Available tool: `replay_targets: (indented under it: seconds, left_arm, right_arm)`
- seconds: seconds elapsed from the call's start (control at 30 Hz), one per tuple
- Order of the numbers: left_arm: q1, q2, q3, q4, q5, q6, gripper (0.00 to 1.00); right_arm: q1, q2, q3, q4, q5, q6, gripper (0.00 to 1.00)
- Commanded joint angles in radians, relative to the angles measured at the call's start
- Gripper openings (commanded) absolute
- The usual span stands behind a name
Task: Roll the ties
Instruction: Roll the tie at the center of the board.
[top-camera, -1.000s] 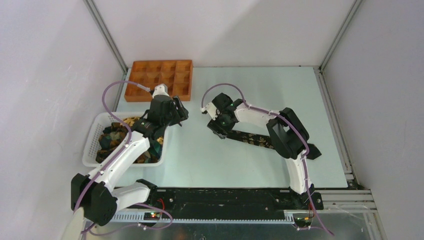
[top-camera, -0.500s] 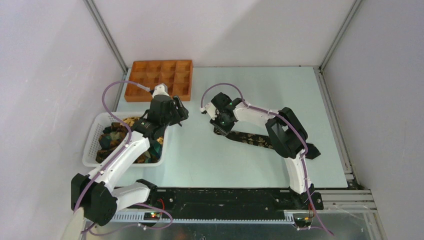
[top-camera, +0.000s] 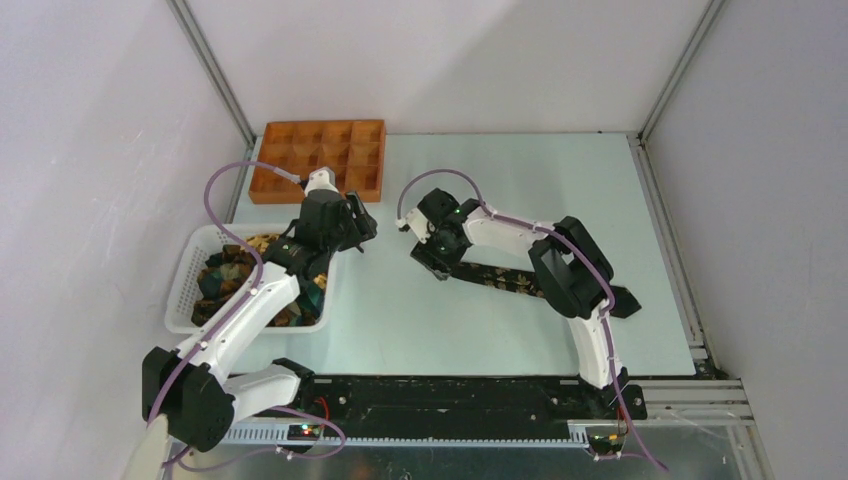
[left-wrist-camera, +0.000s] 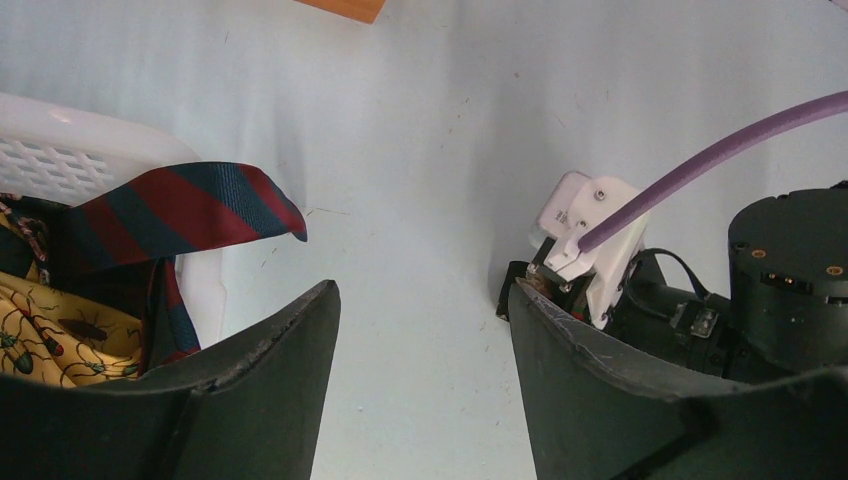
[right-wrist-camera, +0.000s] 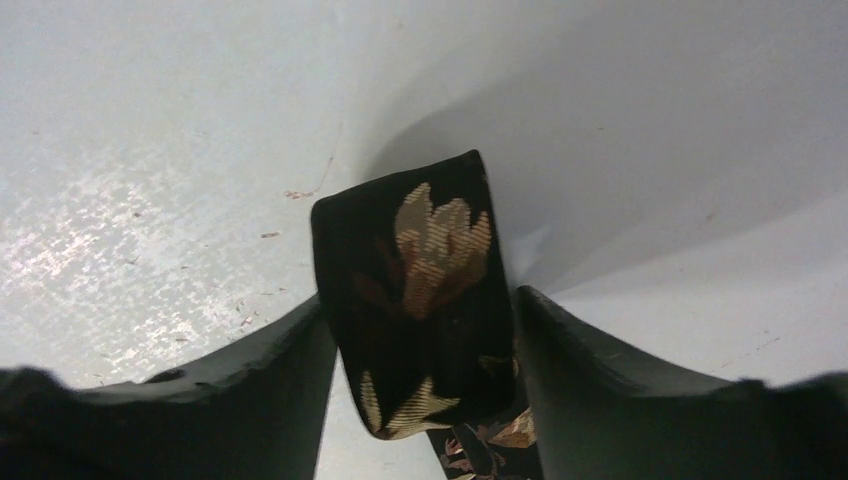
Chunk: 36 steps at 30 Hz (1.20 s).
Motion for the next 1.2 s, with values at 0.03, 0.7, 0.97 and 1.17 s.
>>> replay_targets:
  seconds: [0.03,0.7,0.97,1.17]
  left_arm:
    - [0.009,-0.017,0.002,0.023,-0.003,-0.016,0.69]
    - [0.01,0.004,0.014,0.091,0.066,-0.034,0.86]
    - [0.006,0.035,0.001,0.138,0.125,-0.037,0.85]
    - [0.003,0.062,-0.002,0.156,0.144,-0.04,0.84]
  right_arm:
    - [0.008,0.005,-0.05,-0.005,0.005,0.021,0.76]
    - [-0.063,-0.392,-0.214,0.287,-0.081,0.502,0.58]
    - [-0.065,-0.346,-0.254,0.331,-0.071,0.6,0.11]
    - [-0.063,-0.329,-0.294,0.346,0.012,0.616,0.07]
